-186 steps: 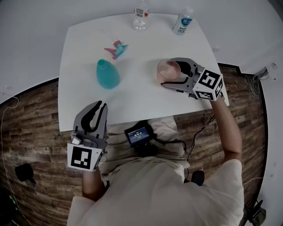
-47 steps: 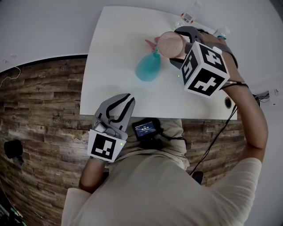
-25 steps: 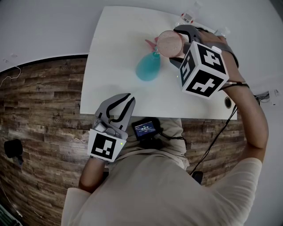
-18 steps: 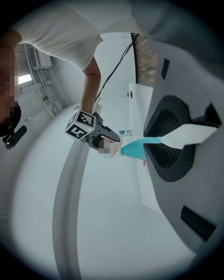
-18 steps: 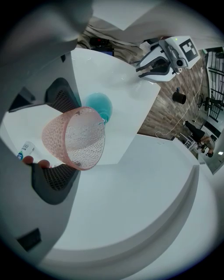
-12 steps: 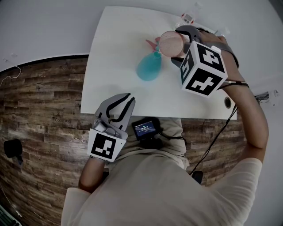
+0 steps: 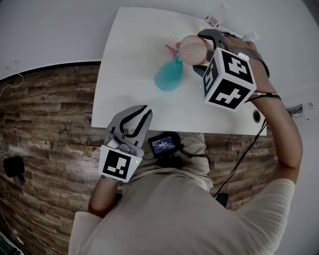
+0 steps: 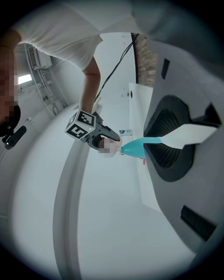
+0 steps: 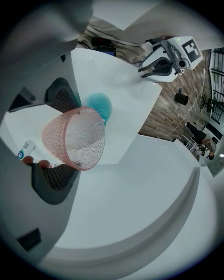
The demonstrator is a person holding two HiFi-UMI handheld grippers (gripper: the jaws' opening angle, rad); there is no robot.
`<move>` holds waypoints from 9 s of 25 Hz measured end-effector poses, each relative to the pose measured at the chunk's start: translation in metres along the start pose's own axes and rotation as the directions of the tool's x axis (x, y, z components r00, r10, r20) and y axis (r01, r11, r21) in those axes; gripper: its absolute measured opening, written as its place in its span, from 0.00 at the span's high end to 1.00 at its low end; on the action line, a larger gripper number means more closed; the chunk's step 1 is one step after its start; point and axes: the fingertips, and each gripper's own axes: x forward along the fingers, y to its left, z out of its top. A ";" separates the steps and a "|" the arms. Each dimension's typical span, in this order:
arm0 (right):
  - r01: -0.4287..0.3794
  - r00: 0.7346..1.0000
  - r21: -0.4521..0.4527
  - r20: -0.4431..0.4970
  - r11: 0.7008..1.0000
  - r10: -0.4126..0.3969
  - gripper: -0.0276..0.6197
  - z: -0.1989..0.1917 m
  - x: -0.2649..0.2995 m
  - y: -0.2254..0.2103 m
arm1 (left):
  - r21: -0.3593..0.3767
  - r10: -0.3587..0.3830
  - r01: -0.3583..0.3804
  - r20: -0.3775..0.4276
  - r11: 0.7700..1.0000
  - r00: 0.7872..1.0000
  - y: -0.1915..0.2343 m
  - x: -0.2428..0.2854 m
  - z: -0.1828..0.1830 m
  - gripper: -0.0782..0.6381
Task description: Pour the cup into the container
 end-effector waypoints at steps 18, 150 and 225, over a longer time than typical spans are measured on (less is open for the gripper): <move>0.002 0.999 -0.016 -0.032 1.000 -0.002 0.38 -0.003 0.003 0.001 | -0.008 0.005 -0.005 0.000 1.000 1.000 0.001 -0.004 -0.002 0.84; 0.322 0.919 -0.498 -0.039 0.805 -0.392 0.38 0.016 -0.006 -0.011 | -0.001 0.029 -0.029 -0.004 1.000 1.000 -0.001 -0.014 0.001 0.84; -0.068 0.669 0.883 0.386 0.465 -0.635 0.38 -0.104 -0.059 0.056 | 0.094 0.177 -0.203 0.236 0.975 0.955 0.020 0.029 0.100 0.84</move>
